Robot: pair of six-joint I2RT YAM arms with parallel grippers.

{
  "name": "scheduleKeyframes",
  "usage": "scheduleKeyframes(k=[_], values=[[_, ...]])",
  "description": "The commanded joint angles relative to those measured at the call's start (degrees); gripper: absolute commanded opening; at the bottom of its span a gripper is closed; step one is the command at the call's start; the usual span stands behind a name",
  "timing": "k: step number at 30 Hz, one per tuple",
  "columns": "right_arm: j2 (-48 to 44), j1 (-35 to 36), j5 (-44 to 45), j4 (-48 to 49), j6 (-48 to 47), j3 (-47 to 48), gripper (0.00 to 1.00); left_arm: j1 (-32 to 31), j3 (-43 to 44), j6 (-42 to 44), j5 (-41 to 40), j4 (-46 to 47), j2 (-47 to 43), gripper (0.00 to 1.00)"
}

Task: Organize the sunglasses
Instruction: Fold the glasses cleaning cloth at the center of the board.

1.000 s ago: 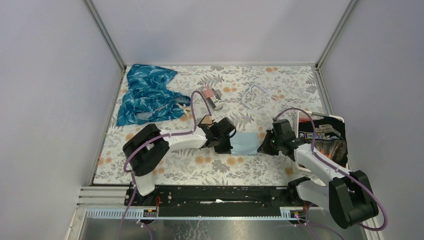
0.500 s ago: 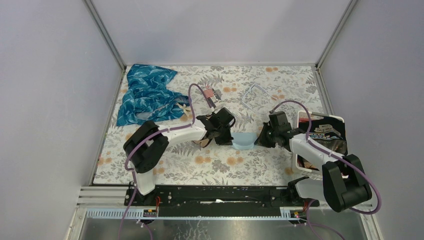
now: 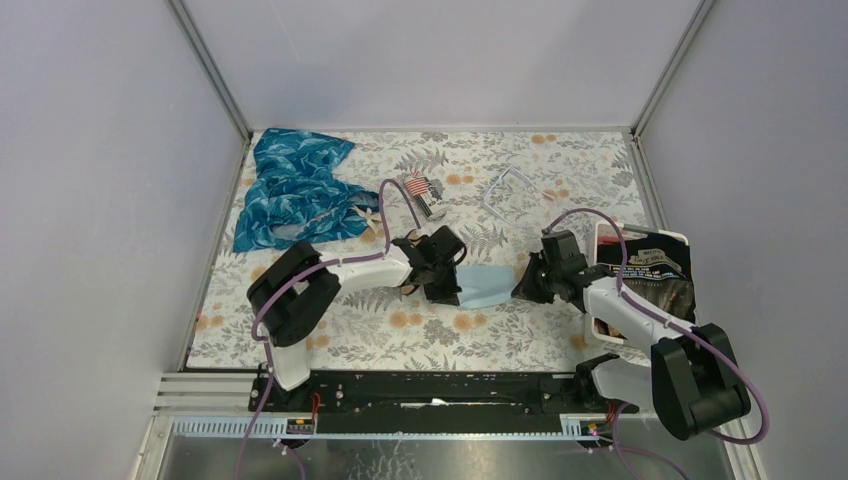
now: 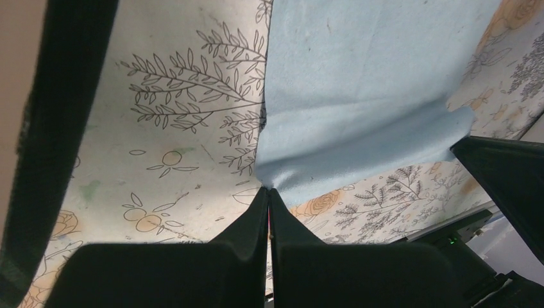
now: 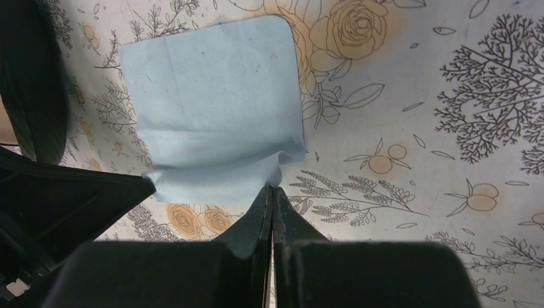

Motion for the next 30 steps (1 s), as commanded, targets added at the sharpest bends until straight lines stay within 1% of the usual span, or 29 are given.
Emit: scheduleKeyframes(k=[1, 10, 16, 25, 30], values=[[-1.9, 0.0, -0.9, -1.3, 0.0, -0.3, 0.00, -0.5, -1.1, -0.3, 0.5, -0.4, -0.7, 0.00], [0.5, 0.0, 0.0, -0.1, -0.1, 3.5, 0.00, 1.2, 3.2, 1.1, -1.1, -1.5, -0.2, 0.00], [3.2, 0.0, 0.8, 2.2, -0.2, 4.5, 0.00, 2.8, 6.3, 2.8, -0.7, -2.2, 2.4, 0.00], [6.3, 0.0, 2.3, 4.5, 0.1, 5.7, 0.00, 4.1, 8.4, 3.5, 0.4, -1.3, 5.7, 0.00], [7.6, 0.0, 2.9, 4.9, -0.2, 5.7, 0.00, 4.8, 8.1, 3.3, 0.1, -0.9, 6.0, 0.00]])
